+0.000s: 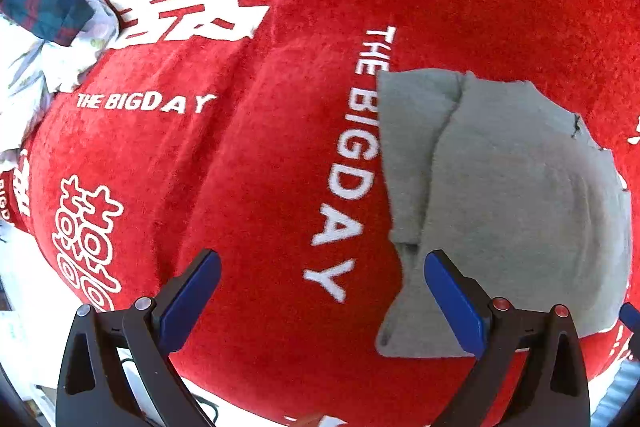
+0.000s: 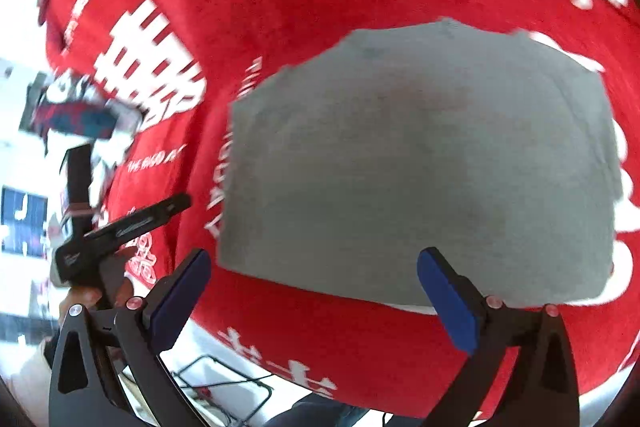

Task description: Fold small clothes

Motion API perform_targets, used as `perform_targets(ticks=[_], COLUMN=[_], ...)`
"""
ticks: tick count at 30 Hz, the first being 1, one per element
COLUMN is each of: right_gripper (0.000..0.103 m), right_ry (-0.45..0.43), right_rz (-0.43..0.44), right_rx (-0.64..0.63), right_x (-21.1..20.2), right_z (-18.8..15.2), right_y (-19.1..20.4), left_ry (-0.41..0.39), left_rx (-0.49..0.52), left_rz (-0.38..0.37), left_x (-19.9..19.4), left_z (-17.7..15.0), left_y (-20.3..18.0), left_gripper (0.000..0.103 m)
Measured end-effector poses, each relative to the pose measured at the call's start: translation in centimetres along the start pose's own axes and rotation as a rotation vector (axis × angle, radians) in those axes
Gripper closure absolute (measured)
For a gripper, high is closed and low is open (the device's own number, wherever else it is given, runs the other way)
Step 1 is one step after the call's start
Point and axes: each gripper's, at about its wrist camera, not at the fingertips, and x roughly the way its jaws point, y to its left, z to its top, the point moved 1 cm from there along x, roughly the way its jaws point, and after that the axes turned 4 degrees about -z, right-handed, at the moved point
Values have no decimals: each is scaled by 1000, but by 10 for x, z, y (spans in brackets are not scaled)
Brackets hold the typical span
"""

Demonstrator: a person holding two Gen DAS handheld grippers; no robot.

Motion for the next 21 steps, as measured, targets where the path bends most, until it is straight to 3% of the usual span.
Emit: perform_targets(ticks=[6, 12, 14, 15, 16, 17, 19, 21], right_gripper=[0, 0, 5, 10, 28, 58, 84, 84], right_ry=[33, 71, 80, 86, 93, 101, 113, 111], right_rz=[58, 105, 108, 113, 104, 86, 73, 48], right_rx=[29, 59, 72, 77, 78, 72, 56, 40], right_x=[28, 76, 89, 96, 103, 111, 128, 147], right_z=[29, 81, 93, 99, 105, 111, 121, 130], right_y=[20, 31, 32, 33, 35, 36, 40, 45], left_ry=[19, 22, 29, 40, 46, 50, 50, 47], left_rx=[9, 14, 5, 3, 4, 4, -4, -18], left_rz=[-26, -39, -39, -43, -46, -47, -49, -64], left_x=[9, 6, 12, 16, 19, 20, 22, 24], left_z=[9, 4, 2, 1, 0, 0, 1, 3], left_y=[18, 21, 20, 19, 18, 17, 16, 16], left_gripper=[1, 1, 1, 1, 1, 1, 1, 1])
